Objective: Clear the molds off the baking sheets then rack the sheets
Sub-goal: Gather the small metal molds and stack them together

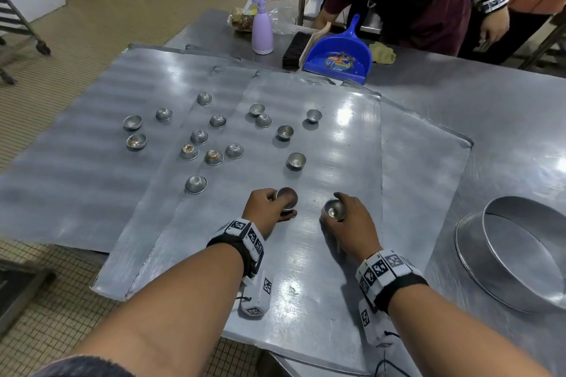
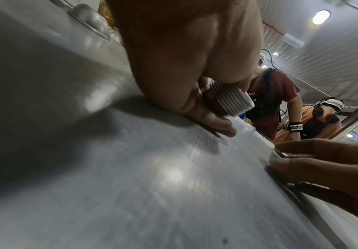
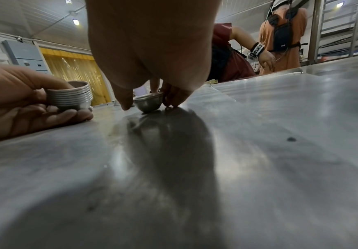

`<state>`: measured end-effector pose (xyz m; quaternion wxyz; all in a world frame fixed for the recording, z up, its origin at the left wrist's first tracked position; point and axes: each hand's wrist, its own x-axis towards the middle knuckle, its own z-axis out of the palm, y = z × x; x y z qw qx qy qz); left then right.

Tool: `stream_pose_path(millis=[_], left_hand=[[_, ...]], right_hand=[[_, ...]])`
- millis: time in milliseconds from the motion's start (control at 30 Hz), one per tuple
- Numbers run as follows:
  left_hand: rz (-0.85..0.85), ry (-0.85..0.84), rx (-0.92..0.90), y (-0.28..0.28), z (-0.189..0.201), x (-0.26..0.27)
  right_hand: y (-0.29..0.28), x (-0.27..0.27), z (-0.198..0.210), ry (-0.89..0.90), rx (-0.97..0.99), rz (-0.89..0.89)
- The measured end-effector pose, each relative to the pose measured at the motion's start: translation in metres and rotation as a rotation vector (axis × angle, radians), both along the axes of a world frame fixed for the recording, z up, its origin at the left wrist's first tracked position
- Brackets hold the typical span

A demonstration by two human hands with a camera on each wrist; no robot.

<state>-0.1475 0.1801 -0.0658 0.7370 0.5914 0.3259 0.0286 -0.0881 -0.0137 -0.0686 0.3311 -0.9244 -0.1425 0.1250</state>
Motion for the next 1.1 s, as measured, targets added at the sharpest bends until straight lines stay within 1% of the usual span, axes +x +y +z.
stream_pose_path(millis=[133,233,333,467,567,633,700,733,800,1000,1100], left_hand=[[-0.008,-0.017,0.006,-0.002,0.003,-0.003],[-0.022,0.001,0.008,-0.002,0.009,-0.006],[-0.022,0.014,-0.011,-0.001,0.011,-0.010],[-0.018,0.044,-0.058,0.002,0.014,-0.017],[0.031,0.052,-0.097,0.005,0.020,-0.025],[0.026,0.073,-0.162,0.008,0.025,-0.028],[0.094,0.061,-0.179,0.010,0.032,-0.032],[0.162,0.061,-0.234,0.012,0.033,-0.033],[0.194,0.045,-0.352,0.011,0.033,-0.033],[0.214,0.003,-0.396,0.014,0.035,-0.039],[0.252,-0.006,-0.392,0.021,0.031,-0.038]], right_hand=[[-0.003,-0.001,0.004,-0.005,-0.056,0.006],[-0.004,-0.001,0.008,0.008,-0.077,0.014],[-0.001,-0.004,0.013,0.026,0.013,-0.001],[0.013,-0.012,0.022,0.005,0.115,0.022],[0.032,-0.021,0.035,-0.026,0.224,0.064],[0.044,-0.027,0.044,-0.026,0.268,0.105],[0.054,-0.031,0.049,-0.012,0.281,0.141],[0.060,-0.033,0.049,-0.002,0.277,0.159],[0.068,-0.037,0.045,0.014,0.265,0.184],[0.084,-0.039,0.036,0.008,0.227,0.223],[0.081,-0.037,0.036,0.055,0.249,0.267]])
